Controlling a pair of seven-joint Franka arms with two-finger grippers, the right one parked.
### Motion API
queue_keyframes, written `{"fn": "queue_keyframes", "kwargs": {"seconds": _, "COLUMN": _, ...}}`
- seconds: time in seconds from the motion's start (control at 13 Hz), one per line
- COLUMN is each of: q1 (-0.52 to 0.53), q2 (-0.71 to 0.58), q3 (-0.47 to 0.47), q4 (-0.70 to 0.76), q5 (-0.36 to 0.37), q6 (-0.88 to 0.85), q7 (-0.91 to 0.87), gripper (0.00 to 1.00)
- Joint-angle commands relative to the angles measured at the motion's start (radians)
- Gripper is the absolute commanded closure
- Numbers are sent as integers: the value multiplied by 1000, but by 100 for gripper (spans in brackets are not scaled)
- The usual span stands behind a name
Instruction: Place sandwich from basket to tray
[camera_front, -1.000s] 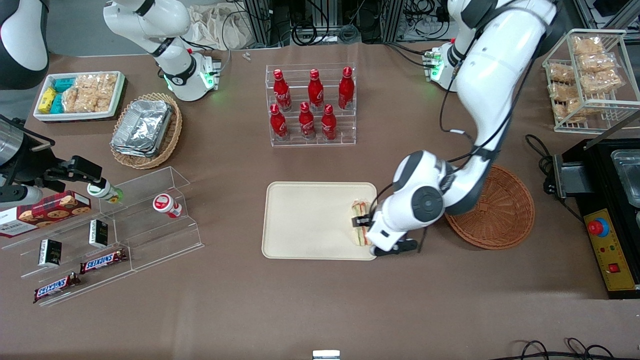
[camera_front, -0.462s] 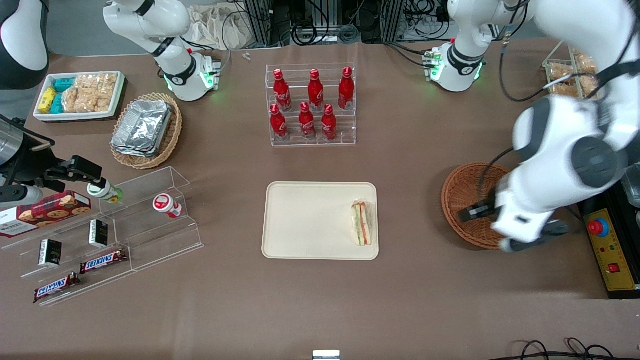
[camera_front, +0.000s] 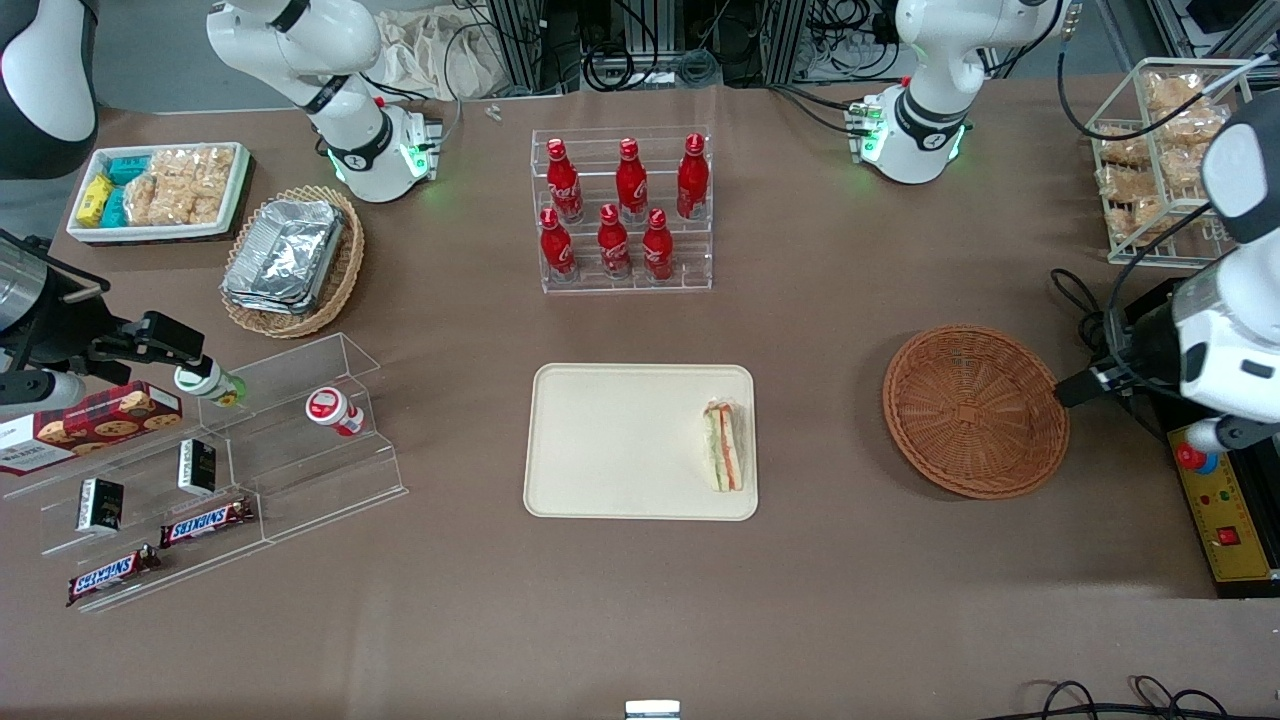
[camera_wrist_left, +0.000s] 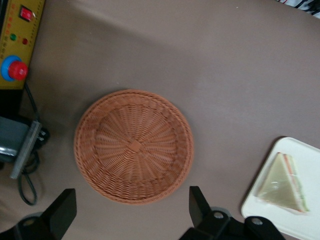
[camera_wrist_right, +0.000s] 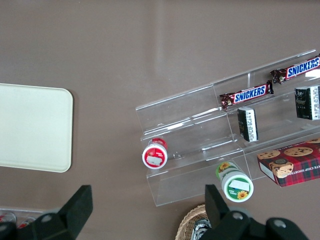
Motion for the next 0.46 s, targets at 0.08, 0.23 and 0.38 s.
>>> {"fn": "queue_keyframes", "kwargs": {"seconds": 0.08, "q1": 10, "q2": -3, "q3": -9, "q4": -62, "q5": 21, "q6": 43, "q7": 46, "gripper": 0}}
{"fn": "queue_keyframes", "kwargs": {"seconds": 0.23, "q1": 12, "q2": 26, "q3": -9, "q4": -22, "q5": 29, "q6": 39, "q7": 46, "gripper": 0}}
{"fn": "queue_keyframes", "kwargs": {"seconds": 0.38, "q1": 10, "q2": 34, "q3": -10, "q4": -3, "q5": 27, "q6": 37, "q7": 26, "gripper": 0}}
